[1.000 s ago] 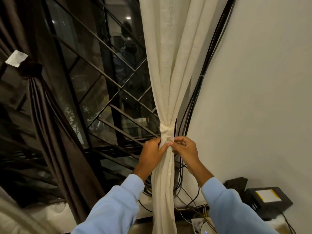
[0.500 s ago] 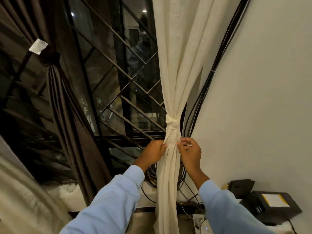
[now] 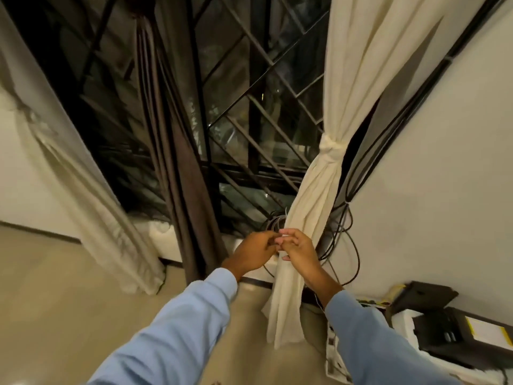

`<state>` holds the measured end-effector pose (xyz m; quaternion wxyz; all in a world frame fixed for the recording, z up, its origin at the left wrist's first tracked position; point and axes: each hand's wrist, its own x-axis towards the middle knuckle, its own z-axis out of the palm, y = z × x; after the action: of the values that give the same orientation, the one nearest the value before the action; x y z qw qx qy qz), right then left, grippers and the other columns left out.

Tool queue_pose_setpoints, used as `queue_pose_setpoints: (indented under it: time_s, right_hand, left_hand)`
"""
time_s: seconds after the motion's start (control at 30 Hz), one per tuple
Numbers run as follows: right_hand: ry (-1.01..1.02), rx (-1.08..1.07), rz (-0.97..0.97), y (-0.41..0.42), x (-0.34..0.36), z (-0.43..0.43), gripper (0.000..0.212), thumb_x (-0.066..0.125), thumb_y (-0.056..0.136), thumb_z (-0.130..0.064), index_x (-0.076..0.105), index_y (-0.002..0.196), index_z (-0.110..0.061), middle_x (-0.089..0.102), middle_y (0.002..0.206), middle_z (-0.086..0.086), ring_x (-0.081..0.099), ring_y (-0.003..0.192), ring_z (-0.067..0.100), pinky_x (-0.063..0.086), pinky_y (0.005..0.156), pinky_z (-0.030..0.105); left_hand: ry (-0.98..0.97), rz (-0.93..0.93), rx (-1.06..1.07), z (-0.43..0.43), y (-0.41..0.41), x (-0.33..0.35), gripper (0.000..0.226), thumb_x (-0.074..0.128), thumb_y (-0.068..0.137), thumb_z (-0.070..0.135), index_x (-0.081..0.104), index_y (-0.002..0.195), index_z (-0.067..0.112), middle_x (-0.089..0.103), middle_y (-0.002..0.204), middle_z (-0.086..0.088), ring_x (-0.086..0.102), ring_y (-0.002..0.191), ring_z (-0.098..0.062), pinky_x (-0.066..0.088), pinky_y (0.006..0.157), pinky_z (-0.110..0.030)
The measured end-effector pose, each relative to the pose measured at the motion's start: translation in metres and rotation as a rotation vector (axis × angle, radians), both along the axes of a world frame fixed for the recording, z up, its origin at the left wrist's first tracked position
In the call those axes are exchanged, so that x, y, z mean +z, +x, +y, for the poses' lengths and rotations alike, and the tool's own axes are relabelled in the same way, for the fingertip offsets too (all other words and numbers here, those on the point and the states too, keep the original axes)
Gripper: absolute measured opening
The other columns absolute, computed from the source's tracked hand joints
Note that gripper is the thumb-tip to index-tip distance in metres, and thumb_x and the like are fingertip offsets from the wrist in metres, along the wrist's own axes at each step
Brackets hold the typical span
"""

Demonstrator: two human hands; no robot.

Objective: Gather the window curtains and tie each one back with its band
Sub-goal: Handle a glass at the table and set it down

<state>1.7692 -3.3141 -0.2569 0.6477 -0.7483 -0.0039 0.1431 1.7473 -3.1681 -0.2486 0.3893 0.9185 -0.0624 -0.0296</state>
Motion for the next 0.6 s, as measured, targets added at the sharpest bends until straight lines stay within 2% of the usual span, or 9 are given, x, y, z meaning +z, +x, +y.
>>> queue_pose_setpoints:
  time_s: [0.13, 0.2, 0.37, 0.5, 0.6]
  right_hand:
    - [-0.013, 0.061, -0.006, -0.009, -0.014, 0.034, 0.025, 0.055, 0.096, -0.006, 0.061, 0.118, -0.015, 0.072, 0.102, 0.004, 0.067, 0.091, 0.016, 0.053, 0.072, 0.027]
    - [-0.02, 0.103, -0.005, -0.009, -0.016, 0.054, 0.025, 0.056, 0.095, -0.007, 0.062, 0.118, -0.017, 0.072, 0.103, 0.004, 0.067, 0.093, 0.015, 0.052, 0.07, 0.024]
    - [-0.063, 0.243, -0.023, -0.007, -0.016, 0.123, 0.022, 0.06, 0.096, -0.01, 0.061, 0.115, -0.021, 0.07, 0.096, -0.003, 0.065, 0.083, 0.009, 0.048, 0.064, 0.017]
    - [-0.096, 0.326, -0.044, -0.015, -0.016, 0.197, 0.021, 0.062, 0.095, -0.012, 0.062, 0.115, -0.02, 0.069, 0.094, -0.007, 0.064, 0.083, 0.002, 0.046, 0.068, 0.016]
    - [-0.101, 0.368, -0.054, -0.02, -0.017, 0.24, 0.022, 0.061, 0.095, -0.009, 0.062, 0.115, -0.017, 0.068, 0.097, -0.003, 0.064, 0.083, 0.002, 0.046, 0.067, 0.014]
  left_hand:
    - [-0.002, -0.017, 0.143, 0.033, -0.026, -0.013, 0.031, 0.057, 0.092, 0.019, 0.06, 0.123, 0.015, 0.067, 0.115, -0.006, 0.062, 0.104, -0.021, 0.048, 0.092, -0.033]
    - [0.006, -0.008, 0.194, 0.053, -0.033, -0.015, 0.032, 0.056, 0.092, 0.019, 0.06, 0.123, 0.015, 0.067, 0.114, -0.005, 0.062, 0.104, -0.021, 0.047, 0.093, -0.033]
    - [-0.018, 0.0, 0.336, 0.121, -0.05, -0.012, 0.028, 0.055, 0.093, 0.02, 0.06, 0.121, 0.017, 0.067, 0.115, -0.005, 0.062, 0.105, -0.021, 0.047, 0.097, -0.038]
    - [-0.055, -0.021, 0.438, 0.19, -0.07, -0.007, 0.027, 0.058, 0.092, 0.018, 0.061, 0.118, 0.012, 0.067, 0.111, -0.01, 0.064, 0.1, -0.026, 0.053, 0.088, -0.042]
    - [-0.029, -0.009, 0.51, 0.234, -0.078, -0.006, 0.031, 0.059, 0.091, 0.017, 0.06, 0.121, 0.008, 0.067, 0.113, -0.011, 0.064, 0.099, -0.027, 0.051, 0.088, -0.039]
